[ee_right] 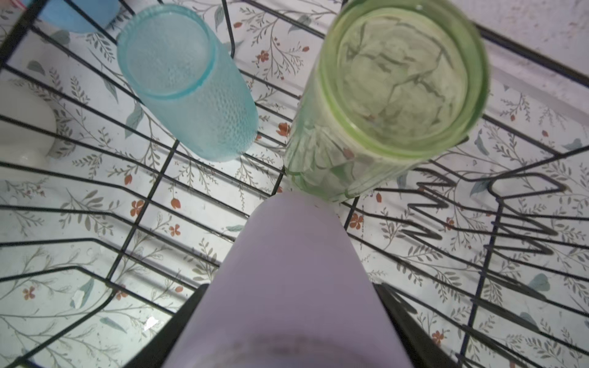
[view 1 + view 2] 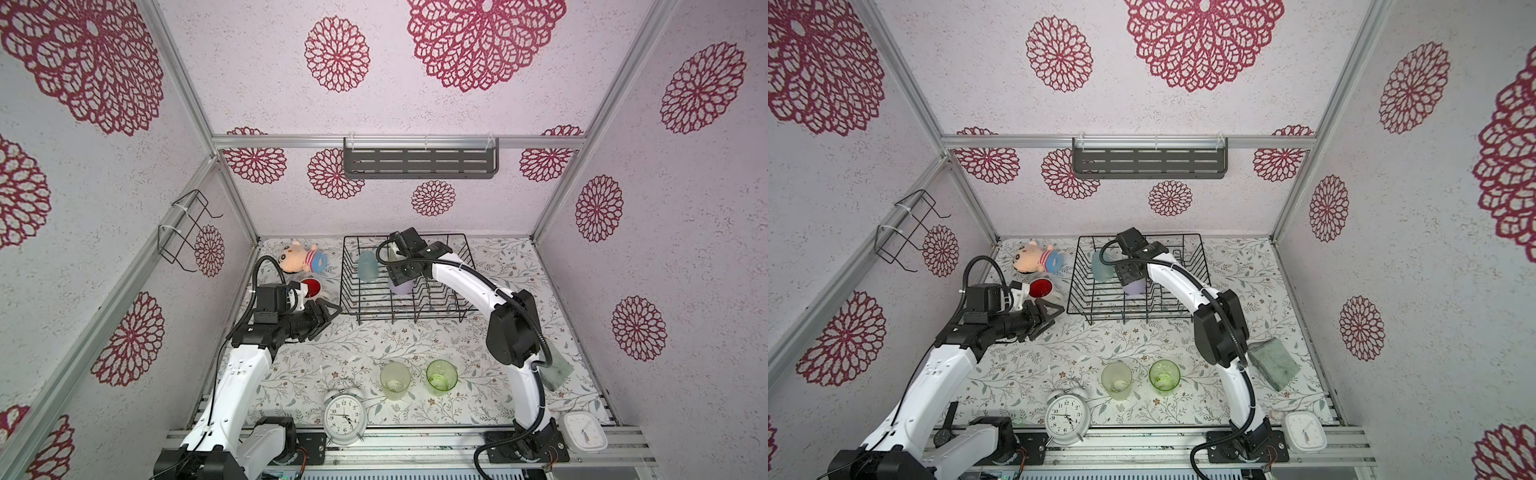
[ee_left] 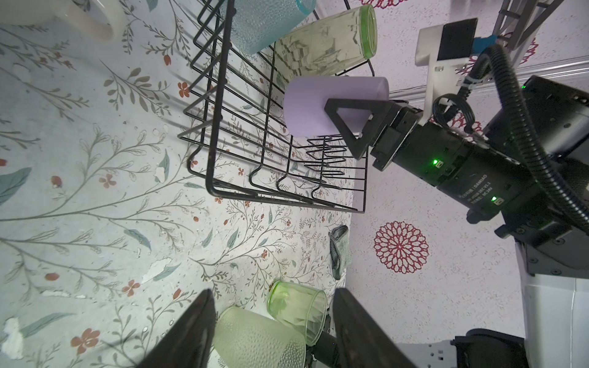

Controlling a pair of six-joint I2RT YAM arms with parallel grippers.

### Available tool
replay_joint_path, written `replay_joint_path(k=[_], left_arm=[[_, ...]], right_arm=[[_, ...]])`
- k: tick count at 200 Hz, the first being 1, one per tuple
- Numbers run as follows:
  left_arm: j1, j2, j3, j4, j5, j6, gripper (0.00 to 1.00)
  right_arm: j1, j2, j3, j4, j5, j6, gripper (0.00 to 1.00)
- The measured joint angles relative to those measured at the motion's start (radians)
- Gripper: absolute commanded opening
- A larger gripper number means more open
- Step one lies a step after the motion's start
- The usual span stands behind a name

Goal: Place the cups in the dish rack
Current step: 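Lower the lavender cup upright into the rack beside the teal cup with the right gripper, then open the right gripper and lift away while the left reaches for the frosted green cup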

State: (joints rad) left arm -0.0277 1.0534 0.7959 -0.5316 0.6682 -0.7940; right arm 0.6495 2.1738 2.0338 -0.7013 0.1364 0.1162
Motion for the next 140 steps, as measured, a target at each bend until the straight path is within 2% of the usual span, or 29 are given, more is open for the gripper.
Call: replay_joint_path(k=[42, 88, 134, 140], left_arm=[[0.0, 0.0, -0.021, 0.003, 0.0, -0.001, 0.63], [0.0, 0.0, -0.022, 0.003, 0.0, -0.002, 0.63], [-0.016, -0.01, -0.022, 0.024, 0.01, -0.006, 0.7], [-0.027, -0.018, -0.022, 0.026, 0.005, -0.006, 0.7]], right_arm=[[-0.007, 0.066, 0.025, -0.011, 0.003, 0.011, 0.76], [-0.016, 0.07, 0.031, -0.011, 0.001, 0.018, 0.8], [-0.024, 0.07, 0.031, -0.022, -0.001, 0.018, 0.84], [-0.024, 0.07, 0.031, -0.022, -0.002, 0.02, 0.98]])
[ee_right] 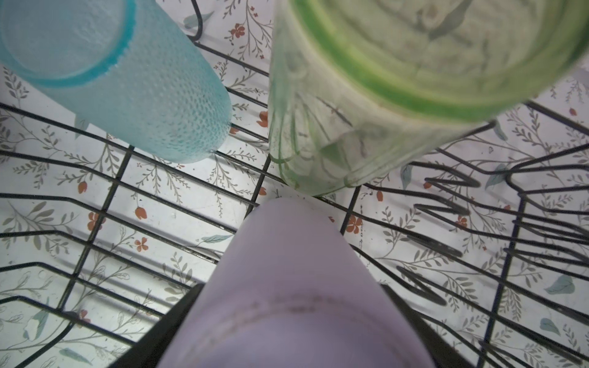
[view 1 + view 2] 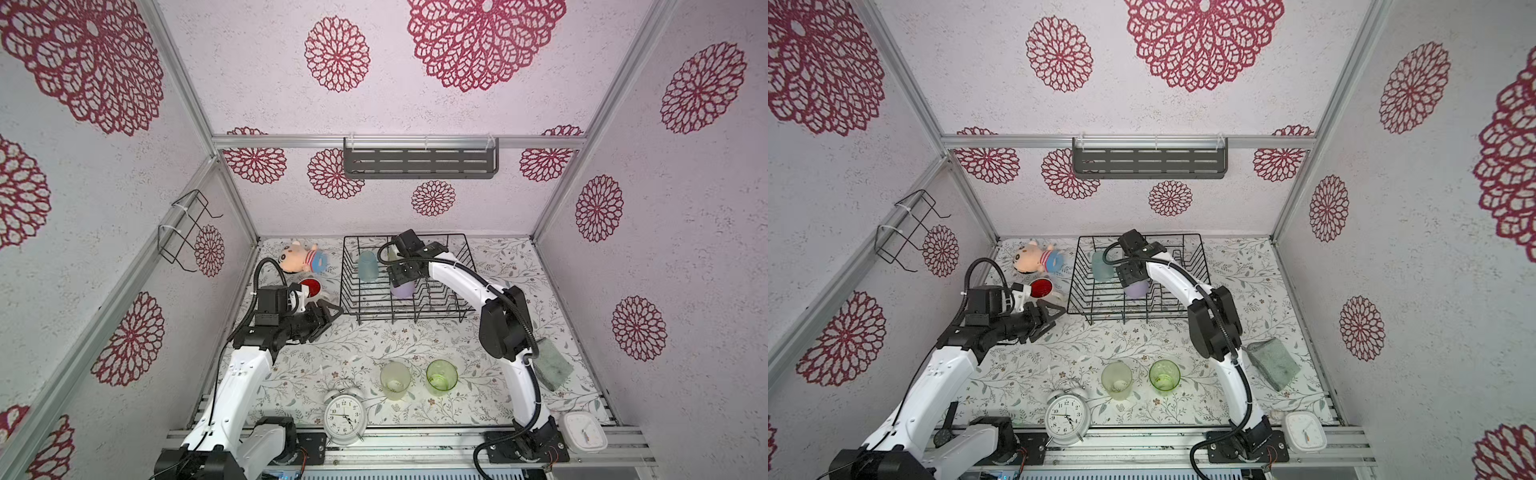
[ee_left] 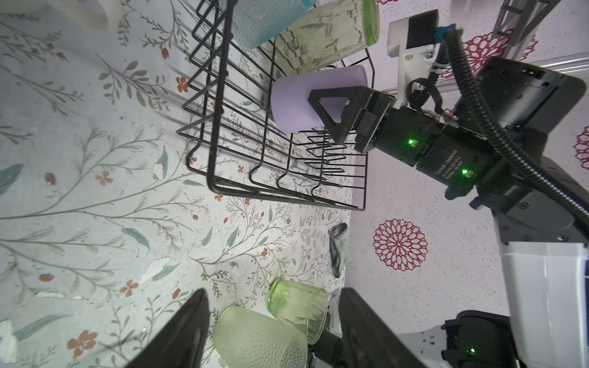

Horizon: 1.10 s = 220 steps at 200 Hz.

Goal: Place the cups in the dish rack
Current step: 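Open the right gripper and lift away while the left reaches for the frosted green cup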

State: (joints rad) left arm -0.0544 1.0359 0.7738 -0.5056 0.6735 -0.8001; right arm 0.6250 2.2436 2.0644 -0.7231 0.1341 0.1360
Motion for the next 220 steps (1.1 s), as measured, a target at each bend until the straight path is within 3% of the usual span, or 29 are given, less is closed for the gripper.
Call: replay_joint_path(k=[21, 85, 151, 220], left_arm=[[-0.042, -0.027, 0.006, -0.001, -0.012, 0.004, 0.7], [-0.091, -0.006, 0.016, -0.002, -0.032, 0.007, 0.7], [-0.141, 0.027, 0.026, -0.001, -0.042, 0.006, 0.7], [-0.32, 0.079, 0.128, -0.119, -0.123, 0.067, 0.7]], right_arm=[[-0.001, 0.0, 0.0, 0.0, -0.009, 0.006, 0.99], [-0.002, 0.0, 0.0, 0.003, -0.061, 0.021, 0.89], [-0.003, -0.015, -0.054, 0.027, -0.087, 0.023, 0.95], [-0.003, -0.272, -0.262, 0.105, -0.114, 0.024, 0.99]])
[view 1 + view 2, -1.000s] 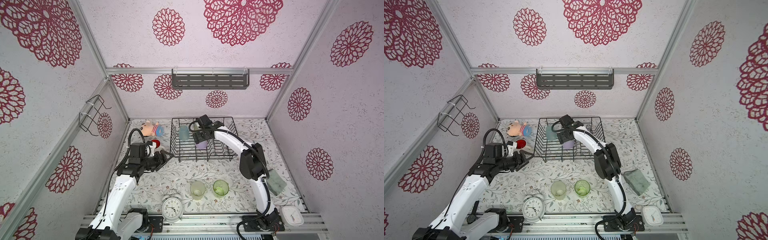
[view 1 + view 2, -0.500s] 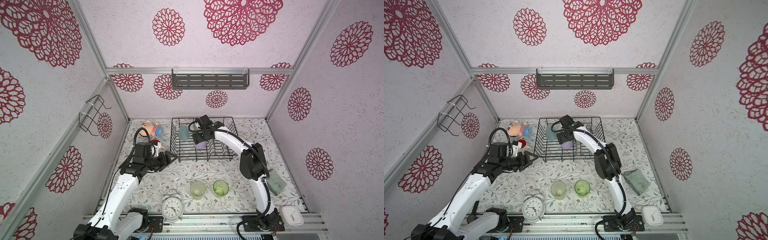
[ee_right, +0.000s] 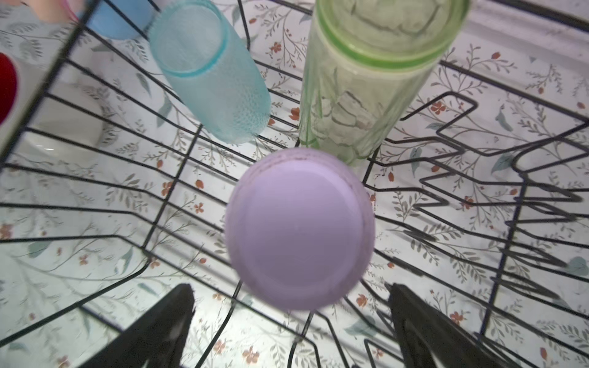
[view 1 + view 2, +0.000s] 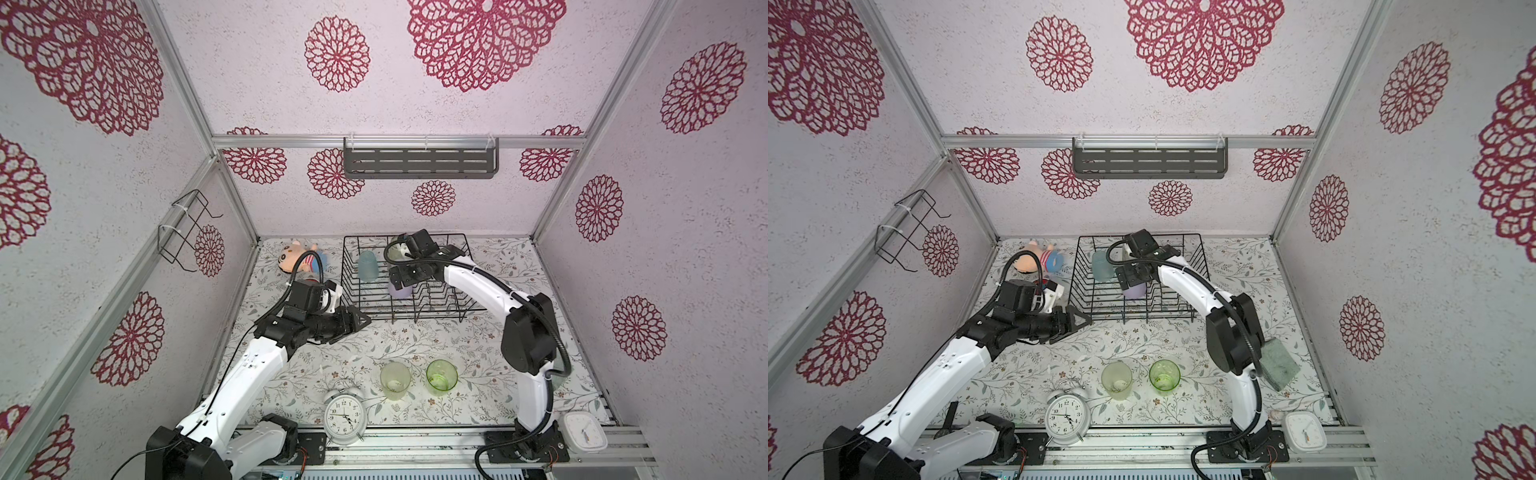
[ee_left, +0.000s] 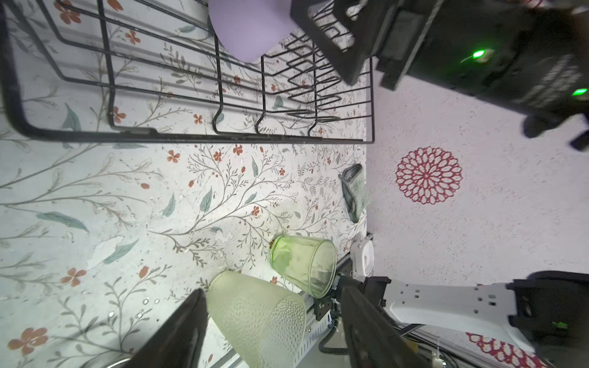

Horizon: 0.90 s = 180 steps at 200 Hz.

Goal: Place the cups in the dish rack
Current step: 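Open the right gripper and lift away while the left reaches for the frosted green cup, then grasp the pale green frosted cup with the left gripper and lift it toward the rack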

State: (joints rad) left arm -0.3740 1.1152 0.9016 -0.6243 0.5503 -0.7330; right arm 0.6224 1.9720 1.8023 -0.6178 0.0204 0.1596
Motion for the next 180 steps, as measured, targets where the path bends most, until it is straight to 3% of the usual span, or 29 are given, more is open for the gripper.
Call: replay_joint_path(k=[31, 73, 104, 141, 161, 180], left_arm=[[-0.084, 0.004, 0.018, -0.091, -0.054, 0.035, 0.7], [-0.212, 0.017, 0.018, -0.171, -0.107, 0.041, 0.71], [-0.298, 0.059, 0.015, -0.186, -0.132, 0.026, 0.72], [-0.373, 0.111, -0.001, -0.163, -0.146, -0.016, 0.72], [-0.404, 0.172, 0.006, -0.177, -0.18, -0.028, 0.65], [-0.422, 0.253, 0.032, -0.208, -0.216, -0.026, 0.45]], right_arm=[[0.0, -0.17, -0.142, 0.068, -0.008, 0.01, 0.99], [-0.009, -0.347, -0.337, 0.183, 0.117, 0.083, 0.99], [-0.04, -0.428, -0.438, 0.236, 0.19, 0.153, 0.99], [-0.113, -0.469, -0.478, 0.248, 0.195, 0.229, 0.99], [-0.135, -0.482, -0.489, 0.247, 0.209, 0.252, 0.99], [-0.137, -0.5, -0.509, 0.251, 0.208, 0.261, 0.99]])
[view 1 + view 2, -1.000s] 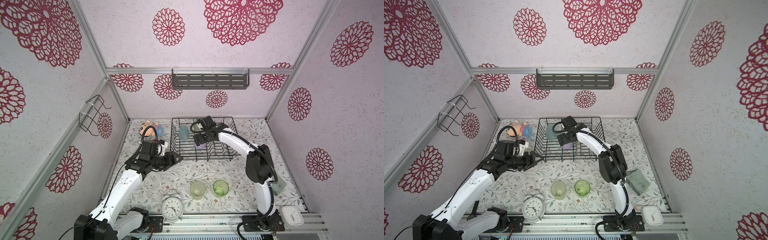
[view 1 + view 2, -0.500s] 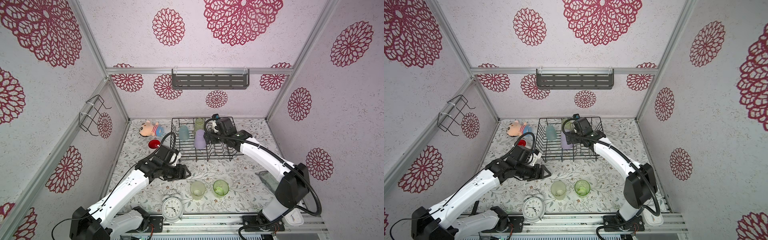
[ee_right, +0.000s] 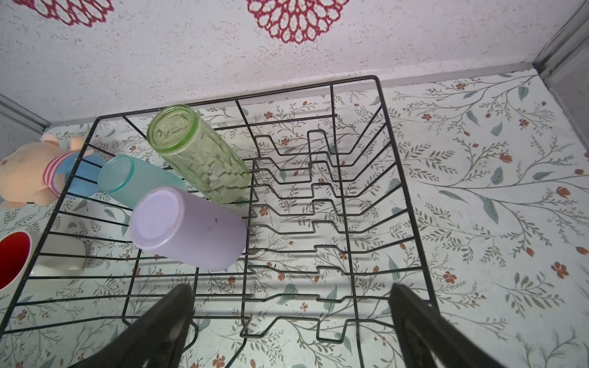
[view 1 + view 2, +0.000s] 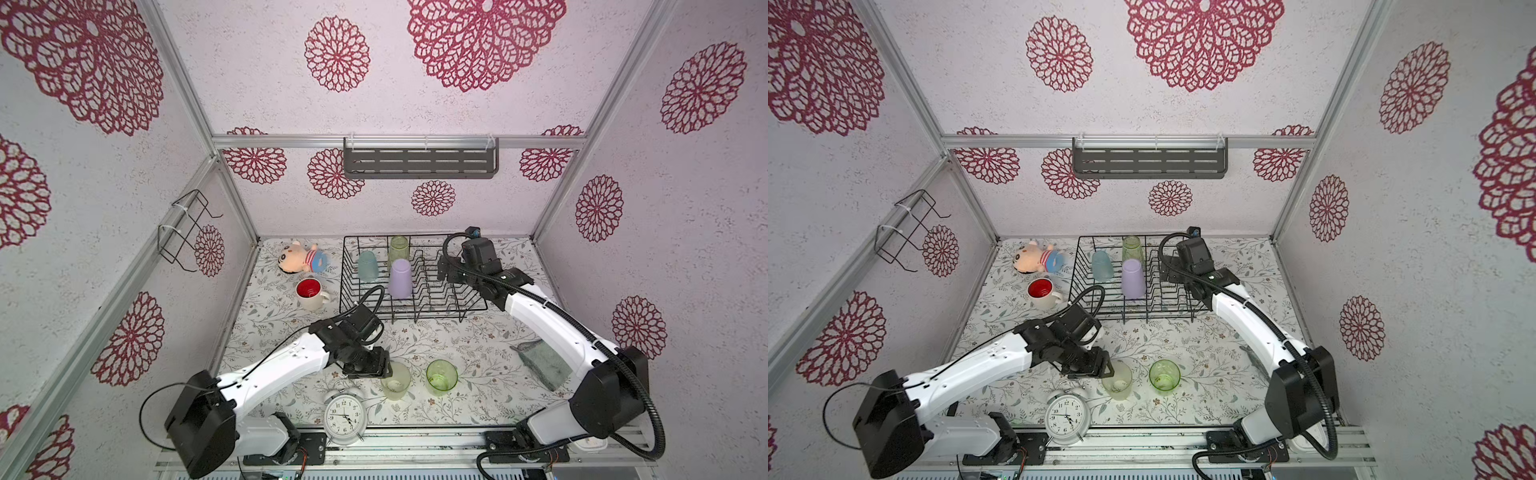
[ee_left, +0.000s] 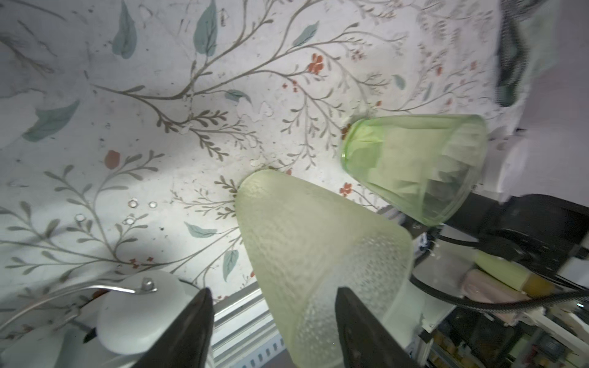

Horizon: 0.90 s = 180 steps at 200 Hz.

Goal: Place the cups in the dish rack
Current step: 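Grasp the pale green frosted cup with the left gripper and lift it toward the rack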

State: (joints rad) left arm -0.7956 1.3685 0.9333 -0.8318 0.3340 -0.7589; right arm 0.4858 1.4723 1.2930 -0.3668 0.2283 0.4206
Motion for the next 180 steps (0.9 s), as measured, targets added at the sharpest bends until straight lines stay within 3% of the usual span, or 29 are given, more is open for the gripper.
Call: replay_joint_path(k=[26, 43, 91, 119, 180], left_arm=[[-0.025, 0.082, 0.033, -0.02, -0.02, 0.006, 0.25], [-0.031, 0.101, 0.048, -0.024, -0.037, 0.002, 0.0], [-0.035, 0.086, 0.103, -0.03, -0.037, 0.006, 0.0], [-0.009, 0.004, 0.136, -0.017, -0.021, 0.019, 0.0], [0.269, -0.128, 0.098, 0.2, 0.225, 0.008, 0.0]], right_arm=[[0.001, -0.029, -0.031, 0.002, -0.006, 0.001, 0.99], [0.001, -0.041, -0.04, 0.004, -0.009, 0.001, 0.99], [0.002, -0.103, -0.082, 0.015, 0.061, 0.039, 0.99], [0.002, -0.211, -0.208, 0.132, 0.006, 0.044, 0.99], [0.007, -0.303, -0.441, 0.47, -0.275, 0.282, 0.99]])
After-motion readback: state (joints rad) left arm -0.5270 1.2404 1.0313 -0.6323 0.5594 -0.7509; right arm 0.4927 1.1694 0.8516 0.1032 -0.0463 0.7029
